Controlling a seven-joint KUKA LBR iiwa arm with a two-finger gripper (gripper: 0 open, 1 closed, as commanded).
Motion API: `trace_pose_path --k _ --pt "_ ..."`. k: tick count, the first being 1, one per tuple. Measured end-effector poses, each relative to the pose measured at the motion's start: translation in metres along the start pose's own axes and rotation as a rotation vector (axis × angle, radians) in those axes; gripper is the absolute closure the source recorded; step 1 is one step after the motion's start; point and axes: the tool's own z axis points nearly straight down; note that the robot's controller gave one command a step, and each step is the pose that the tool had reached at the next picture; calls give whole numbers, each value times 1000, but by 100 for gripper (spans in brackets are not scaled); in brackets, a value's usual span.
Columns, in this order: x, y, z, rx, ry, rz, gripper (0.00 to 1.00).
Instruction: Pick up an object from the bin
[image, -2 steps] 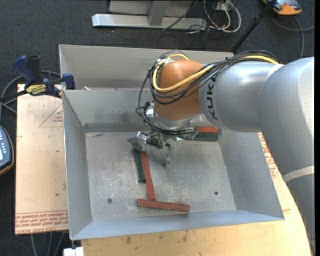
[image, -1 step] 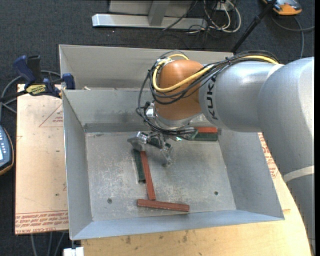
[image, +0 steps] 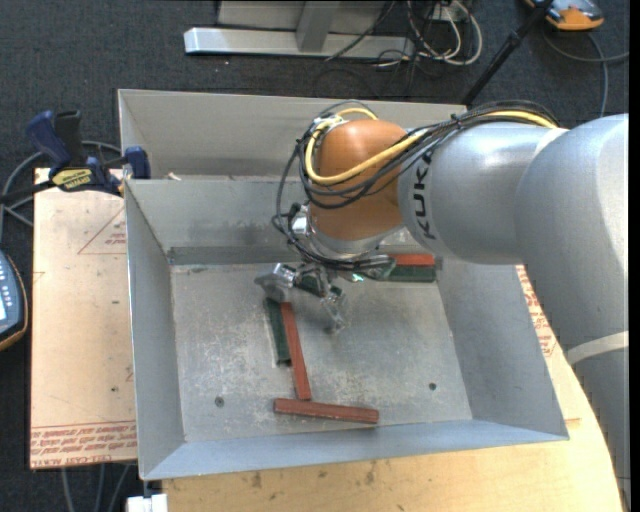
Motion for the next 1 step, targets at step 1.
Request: trace_pose_path --k 1 --pt "0 -1 -1 2 2 -1 100"
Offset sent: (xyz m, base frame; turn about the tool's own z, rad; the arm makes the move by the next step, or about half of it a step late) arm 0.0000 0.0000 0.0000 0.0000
